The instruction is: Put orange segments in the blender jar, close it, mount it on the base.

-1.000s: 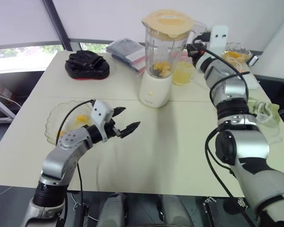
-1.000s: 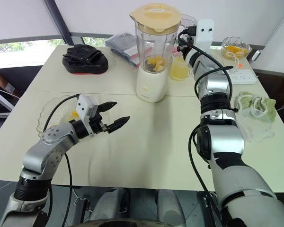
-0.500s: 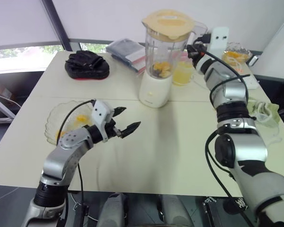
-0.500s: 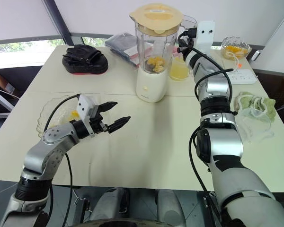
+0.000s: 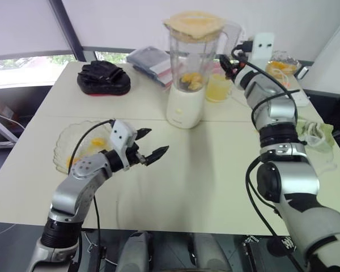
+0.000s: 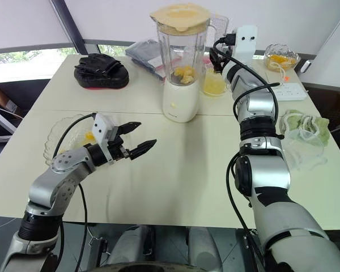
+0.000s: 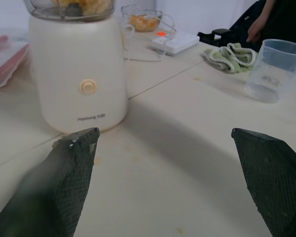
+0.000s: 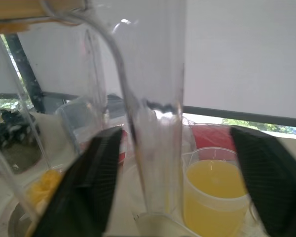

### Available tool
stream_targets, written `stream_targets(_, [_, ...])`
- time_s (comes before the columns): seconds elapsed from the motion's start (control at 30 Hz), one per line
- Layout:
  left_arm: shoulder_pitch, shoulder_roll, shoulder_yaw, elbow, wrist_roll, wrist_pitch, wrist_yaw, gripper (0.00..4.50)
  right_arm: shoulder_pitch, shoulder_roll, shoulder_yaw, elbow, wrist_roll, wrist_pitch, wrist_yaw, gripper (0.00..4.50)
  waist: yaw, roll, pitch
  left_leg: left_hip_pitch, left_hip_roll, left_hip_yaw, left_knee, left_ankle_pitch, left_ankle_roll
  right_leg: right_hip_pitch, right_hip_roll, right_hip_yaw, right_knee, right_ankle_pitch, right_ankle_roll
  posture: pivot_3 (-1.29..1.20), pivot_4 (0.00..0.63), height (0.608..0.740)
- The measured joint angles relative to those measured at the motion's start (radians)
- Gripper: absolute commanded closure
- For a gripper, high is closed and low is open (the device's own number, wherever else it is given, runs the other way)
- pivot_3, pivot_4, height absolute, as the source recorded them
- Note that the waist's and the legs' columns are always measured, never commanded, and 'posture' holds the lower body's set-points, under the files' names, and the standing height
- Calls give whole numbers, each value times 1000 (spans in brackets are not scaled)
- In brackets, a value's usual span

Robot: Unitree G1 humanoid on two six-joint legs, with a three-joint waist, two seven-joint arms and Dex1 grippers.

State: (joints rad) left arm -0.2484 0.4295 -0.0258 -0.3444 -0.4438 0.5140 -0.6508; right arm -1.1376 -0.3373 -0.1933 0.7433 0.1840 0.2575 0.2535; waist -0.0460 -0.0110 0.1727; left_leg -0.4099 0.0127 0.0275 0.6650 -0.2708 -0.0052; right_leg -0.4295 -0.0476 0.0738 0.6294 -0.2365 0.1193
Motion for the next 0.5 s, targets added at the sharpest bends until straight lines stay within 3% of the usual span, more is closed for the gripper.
stream_targets(0.27, [0,-7,-2,0,2,0,0,0,5,1,1,-8,7,0,10,645,-1,0,0,0,0,0,0,0,0,0,1,0,0,0,0,0,150,740])
stream_targets(0.5, [1,-11,-3,1,10,0,0,0,84,2,10,-136,8,53,23,645,0,0,0,0,0,0,0,0,0,0,0,0,0,0,0,0,150,740])
